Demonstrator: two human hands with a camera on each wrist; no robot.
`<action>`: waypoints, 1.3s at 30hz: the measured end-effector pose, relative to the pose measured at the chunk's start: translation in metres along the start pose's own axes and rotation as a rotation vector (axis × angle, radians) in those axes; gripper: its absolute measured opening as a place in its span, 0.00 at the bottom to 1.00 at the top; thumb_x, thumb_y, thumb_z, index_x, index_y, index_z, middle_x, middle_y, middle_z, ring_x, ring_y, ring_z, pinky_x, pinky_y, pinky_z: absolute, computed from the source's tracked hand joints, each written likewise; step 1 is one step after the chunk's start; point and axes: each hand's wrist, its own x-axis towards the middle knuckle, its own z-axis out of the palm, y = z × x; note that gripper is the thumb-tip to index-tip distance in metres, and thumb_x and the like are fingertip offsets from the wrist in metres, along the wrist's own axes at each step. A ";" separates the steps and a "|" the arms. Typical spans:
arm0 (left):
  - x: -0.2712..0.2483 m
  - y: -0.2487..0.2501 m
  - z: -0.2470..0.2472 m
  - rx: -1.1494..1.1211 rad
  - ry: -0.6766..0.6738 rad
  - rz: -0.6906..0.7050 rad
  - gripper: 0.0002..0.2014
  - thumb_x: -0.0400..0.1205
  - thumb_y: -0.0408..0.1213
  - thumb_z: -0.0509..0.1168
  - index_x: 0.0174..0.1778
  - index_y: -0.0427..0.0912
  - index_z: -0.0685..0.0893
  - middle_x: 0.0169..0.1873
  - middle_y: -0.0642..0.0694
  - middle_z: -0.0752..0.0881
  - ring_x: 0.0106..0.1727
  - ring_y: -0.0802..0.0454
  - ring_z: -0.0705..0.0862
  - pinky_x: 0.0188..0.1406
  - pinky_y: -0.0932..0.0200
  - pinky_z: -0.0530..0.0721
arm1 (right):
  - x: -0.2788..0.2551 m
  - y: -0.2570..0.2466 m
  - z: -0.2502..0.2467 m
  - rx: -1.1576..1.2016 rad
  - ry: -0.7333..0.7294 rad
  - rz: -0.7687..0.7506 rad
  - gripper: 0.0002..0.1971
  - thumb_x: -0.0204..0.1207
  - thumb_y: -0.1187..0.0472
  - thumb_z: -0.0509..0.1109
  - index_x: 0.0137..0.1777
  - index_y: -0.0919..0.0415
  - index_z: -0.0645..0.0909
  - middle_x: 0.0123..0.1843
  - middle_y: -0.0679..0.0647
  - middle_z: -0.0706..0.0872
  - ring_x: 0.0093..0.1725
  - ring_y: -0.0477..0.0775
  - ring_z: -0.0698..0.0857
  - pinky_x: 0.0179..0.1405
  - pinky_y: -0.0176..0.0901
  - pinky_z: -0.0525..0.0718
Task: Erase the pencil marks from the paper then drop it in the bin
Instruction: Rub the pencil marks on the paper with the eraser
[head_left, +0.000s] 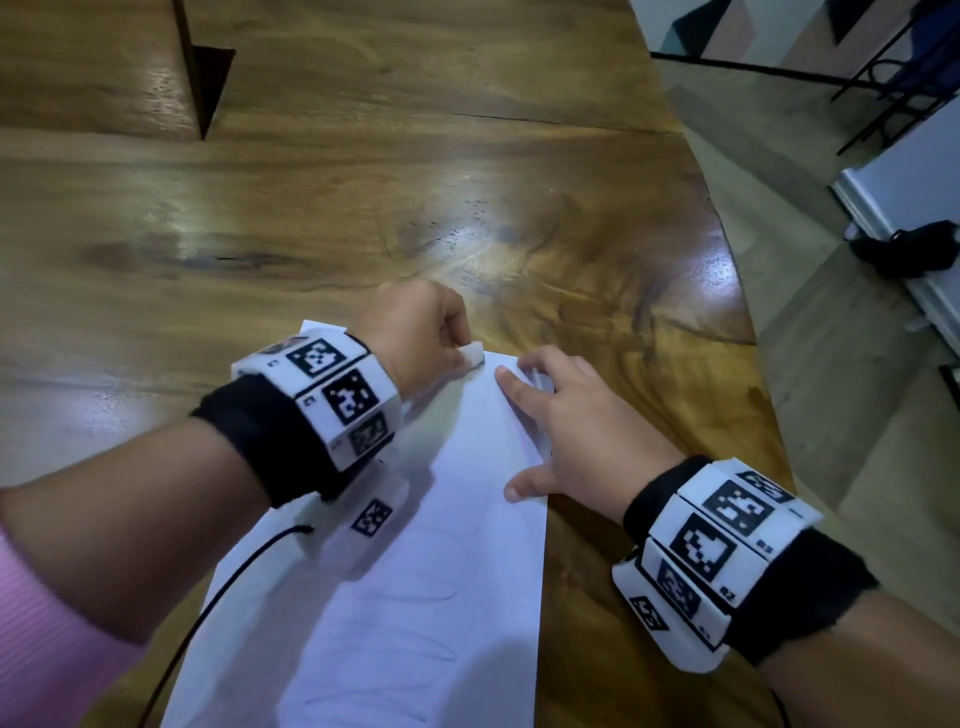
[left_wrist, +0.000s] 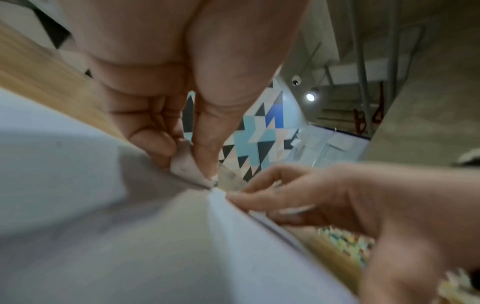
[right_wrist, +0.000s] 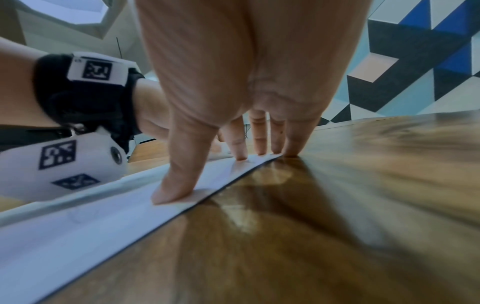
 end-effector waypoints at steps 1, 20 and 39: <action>-0.001 0.002 0.003 0.030 0.000 0.007 0.06 0.70 0.38 0.74 0.36 0.41 0.85 0.23 0.56 0.76 0.33 0.51 0.77 0.29 0.62 0.69 | 0.000 0.000 0.000 -0.002 0.001 0.001 0.53 0.64 0.42 0.77 0.83 0.51 0.48 0.76 0.47 0.54 0.75 0.50 0.56 0.71 0.48 0.72; -0.002 0.006 0.002 0.104 -0.128 0.097 0.04 0.69 0.35 0.74 0.35 0.41 0.86 0.25 0.53 0.79 0.32 0.51 0.77 0.26 0.72 0.69 | 0.002 0.001 0.001 -0.011 -0.006 0.002 0.53 0.63 0.42 0.78 0.83 0.52 0.50 0.75 0.49 0.54 0.74 0.51 0.56 0.70 0.48 0.73; -0.007 0.011 0.007 0.184 -0.088 0.135 0.03 0.73 0.33 0.69 0.38 0.38 0.83 0.29 0.50 0.76 0.39 0.49 0.74 0.34 0.62 0.66 | 0.002 -0.001 0.001 0.008 -0.008 0.013 0.54 0.63 0.42 0.78 0.83 0.54 0.49 0.76 0.48 0.53 0.76 0.50 0.55 0.74 0.46 0.68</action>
